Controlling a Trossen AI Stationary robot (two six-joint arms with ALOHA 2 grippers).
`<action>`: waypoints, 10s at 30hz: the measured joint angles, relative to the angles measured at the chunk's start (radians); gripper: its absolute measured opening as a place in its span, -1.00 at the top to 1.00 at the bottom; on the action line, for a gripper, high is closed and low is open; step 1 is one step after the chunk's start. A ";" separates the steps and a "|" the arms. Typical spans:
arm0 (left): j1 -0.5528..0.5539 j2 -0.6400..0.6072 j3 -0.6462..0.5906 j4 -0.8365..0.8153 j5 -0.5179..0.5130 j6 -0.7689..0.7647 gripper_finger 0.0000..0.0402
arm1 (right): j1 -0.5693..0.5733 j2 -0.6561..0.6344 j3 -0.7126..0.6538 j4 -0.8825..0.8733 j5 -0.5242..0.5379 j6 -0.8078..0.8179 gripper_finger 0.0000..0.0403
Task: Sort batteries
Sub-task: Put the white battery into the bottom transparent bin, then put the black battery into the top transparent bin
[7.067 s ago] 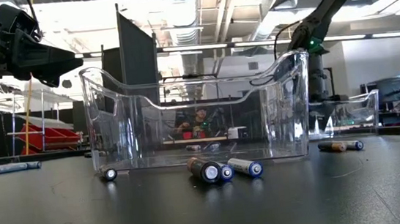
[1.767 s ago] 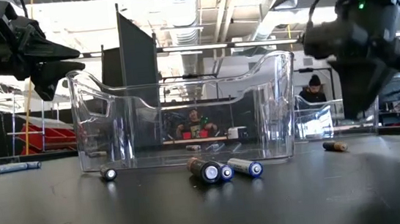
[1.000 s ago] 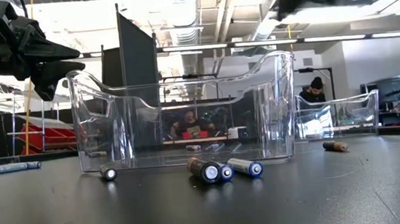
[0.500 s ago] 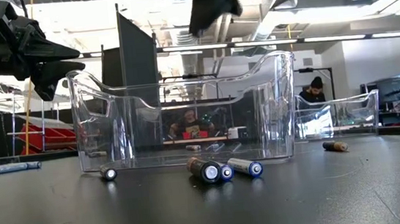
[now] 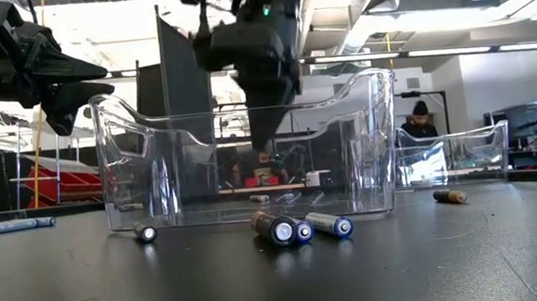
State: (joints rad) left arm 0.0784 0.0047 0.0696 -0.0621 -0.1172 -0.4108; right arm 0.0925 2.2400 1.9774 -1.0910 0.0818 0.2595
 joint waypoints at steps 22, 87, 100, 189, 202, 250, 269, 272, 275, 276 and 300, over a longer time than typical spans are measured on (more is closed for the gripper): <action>0.000 0.000 0.000 0.000 0.000 -0.001 0.34 | 0.025 0.086 0.000 0.057 -0.066 -0.059 0.79; 0.000 0.000 0.000 0.000 0.001 -0.004 0.34 | -0.023 -0.125 0.268 -0.206 0.064 -0.076 0.56; 0.000 0.000 0.000 0.000 0.001 -0.016 0.34 | -0.017 -0.559 -0.166 -0.179 0.239 0.088 0.56; 0.000 0.000 0.000 -0.003 -0.004 -0.016 0.34 | 0.445 -0.584 -1.226 0.723 0.484 1.041 -0.34; 0.000 0.000 0.001 -0.021 -0.004 -0.016 0.34 | 0.447 -0.511 -1.222 0.691 0.507 1.064 0.10; 0.000 0.000 0.000 -0.024 -0.014 0.014 0.34 | 0.305 -1.047 -1.212 0.344 0.516 0.918 0.77; 0.000 0.000 -0.001 -0.023 -0.057 0.016 0.34 | -0.548 -1.111 -0.879 0.342 0.319 0.283 0.77; 0.000 0.000 -0.001 -0.023 -0.057 0.016 0.34 | -0.695 -1.025 -0.833 0.325 0.189 0.248 0.77; 0.000 0.000 -0.001 -0.023 -0.058 0.016 0.34 | -0.801 -0.921 -0.794 0.275 0.091 0.235 0.77; 0.000 0.000 -0.001 -0.023 -0.058 0.015 0.34 | -0.828 -0.888 -0.782 0.256 0.073 0.233 0.77; 0.000 0.000 0.000 -0.024 -0.057 0.005 0.34 | -1.025 -0.419 -0.712 0.121 -0.107 0.149 0.77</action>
State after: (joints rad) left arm 0.0786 0.0048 0.0692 -0.0856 -0.1745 -0.4053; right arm -0.9322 1.8207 1.2652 -0.9698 -0.0250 0.4088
